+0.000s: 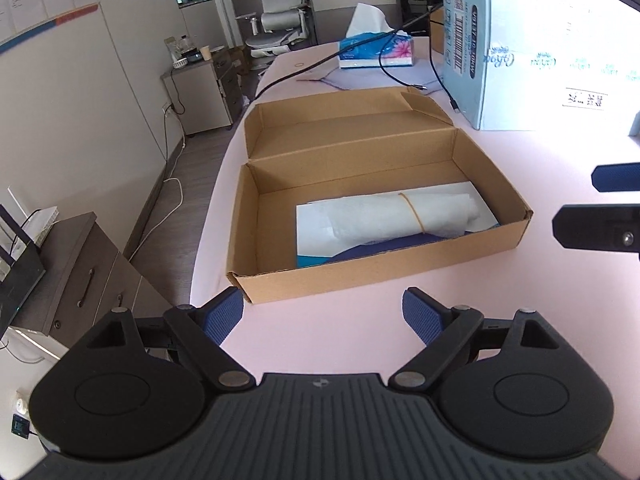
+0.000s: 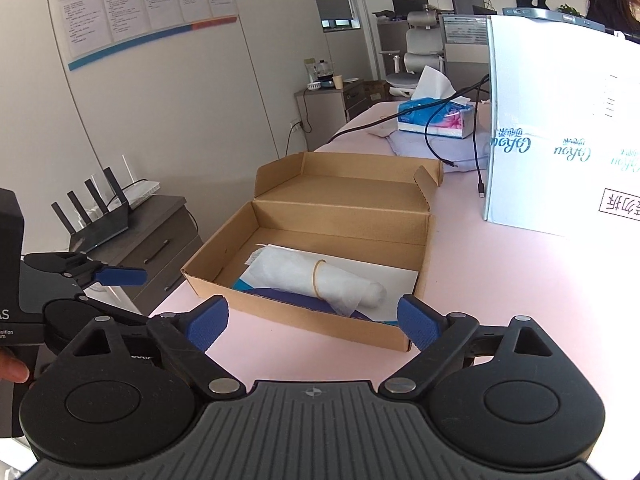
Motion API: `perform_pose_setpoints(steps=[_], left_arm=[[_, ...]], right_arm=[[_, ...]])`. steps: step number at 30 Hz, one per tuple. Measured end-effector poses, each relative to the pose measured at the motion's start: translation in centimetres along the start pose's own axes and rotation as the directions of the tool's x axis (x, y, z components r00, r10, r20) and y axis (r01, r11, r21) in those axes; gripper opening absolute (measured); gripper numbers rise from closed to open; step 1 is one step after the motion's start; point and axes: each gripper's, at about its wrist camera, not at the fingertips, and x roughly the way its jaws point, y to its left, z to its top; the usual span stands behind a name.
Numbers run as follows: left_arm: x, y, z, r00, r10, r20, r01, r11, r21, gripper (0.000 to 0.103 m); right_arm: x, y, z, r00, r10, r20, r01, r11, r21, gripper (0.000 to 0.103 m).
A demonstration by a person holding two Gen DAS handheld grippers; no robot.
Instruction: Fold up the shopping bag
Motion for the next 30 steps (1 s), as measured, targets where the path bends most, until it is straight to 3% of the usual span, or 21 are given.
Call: perform_pose_setpoints(steps=[8,13,17,21,30], left_arm=[[-1.1,-0.6,-0.9,0.996,0.046,0.077,-0.042,0.998,-0.043,0.094],[-1.4,-2.0,-1.3,0.991,0.088,0.097,-0.089,0.996,0.009,0.094],[-0.9,-1.5,-1.3,0.999,-0.008,0.036,0.009,0.999,-0.045,0.094],[-1.2,-2.4,-1.5,0.998,0.021,0.064,-0.023,1.0,0.02,0.094],[-1.3,-2.2,-1.7,0.996,0.019,0.083,-0.02,1.0,0.004,0.094]], right_arm=[[0.1,1.1,-0.5,0.999,0.038,-0.007,-0.038,0.999,-0.017,0.094],[0.0,1.5,-0.5,0.999,0.044,-0.007,-0.044,0.998,-0.034,0.094],[-0.2,1.6,-0.5,0.999,0.039,-0.001,-0.039,0.998,-0.04,0.094],[-0.2,1.5,-0.6,0.999,0.038,-0.005,-0.038,0.999,-0.038,0.094],[-0.3,1.5,-0.6,1.0,0.028,-0.002,-0.028,0.998,-0.047,0.094]])
